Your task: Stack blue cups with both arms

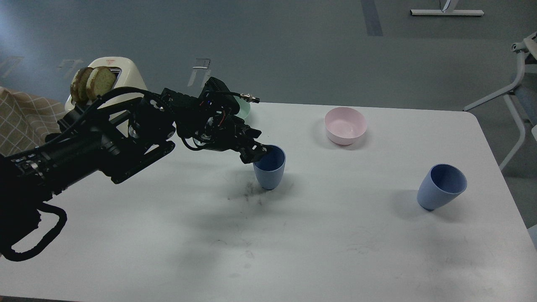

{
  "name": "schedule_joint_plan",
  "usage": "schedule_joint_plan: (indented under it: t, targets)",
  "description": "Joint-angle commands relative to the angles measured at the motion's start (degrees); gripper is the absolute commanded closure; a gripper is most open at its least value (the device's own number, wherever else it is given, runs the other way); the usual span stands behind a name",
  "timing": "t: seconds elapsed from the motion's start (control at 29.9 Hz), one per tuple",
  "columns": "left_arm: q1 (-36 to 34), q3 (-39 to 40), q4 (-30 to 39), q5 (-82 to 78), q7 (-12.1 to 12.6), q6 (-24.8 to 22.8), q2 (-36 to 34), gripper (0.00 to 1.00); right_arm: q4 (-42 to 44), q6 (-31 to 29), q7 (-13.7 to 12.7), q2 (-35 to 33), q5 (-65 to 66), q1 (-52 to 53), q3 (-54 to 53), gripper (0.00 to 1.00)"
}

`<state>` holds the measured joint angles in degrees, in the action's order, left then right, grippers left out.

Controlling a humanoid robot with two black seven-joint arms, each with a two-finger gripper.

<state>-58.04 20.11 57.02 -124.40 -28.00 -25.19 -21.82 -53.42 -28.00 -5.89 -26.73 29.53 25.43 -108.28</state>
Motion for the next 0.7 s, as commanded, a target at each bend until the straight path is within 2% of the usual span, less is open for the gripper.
schedule_joint_plan:
  t: [0.0,0.03,0.1,0.23,0.37,0.47,0.6,0.67]
  targets:
    - [-0.5,2.56,0.11,8.0,0.0,3.99,-1.02,0.11,-2.46,0.0,-0.09,-1.82,0.0,-2.3,-0.09,0.0]
    - [-0.5,3.27,0.11,12.39,0.0,5.92,-1.29,0.06,-4.13,0.0,-0.09,-2.35,0.09,-3.79,-0.01,0.0]
    - [-0.5,3.53,0.02,16.95,0.0,7.68,-1.38,0.03,-6.06,0.0,-0.09,-2.71,0.09,-5.72,-0.01,0.0]
    - [-0.5,4.94,-0.59,31.74,0.0,10.07,-1.56,0.03,-11.43,0.0,-0.61,-4.99,0.53,-10.13,-0.01,0.0]
    - [0.46,13.7,-1.47,50.24,0.0,9.73,-2.78,0.03,-14.24,0.0,-0.88,-9.81,1.14,-11.89,0.87,0.0]
    - [2.13,19.95,-5.33,66.77,0.0,8.85,-3.4,0.03,-14.78,0.0,-0.88,-14.3,2.02,-11.46,1.49,0.0]
    - [2.84,23.74,-7.27,82.62,0.0,8.06,-4.36,0.02,-14.6,0.0,-0.79,-19.49,3.07,-11.36,2.28,0.0]
    - [4.24,26.81,-7.54,92.98,0.0,6.13,-6.47,0.03,-14.69,0.0,-0.44,-22.22,8.4,-10.67,5.16,0.0]
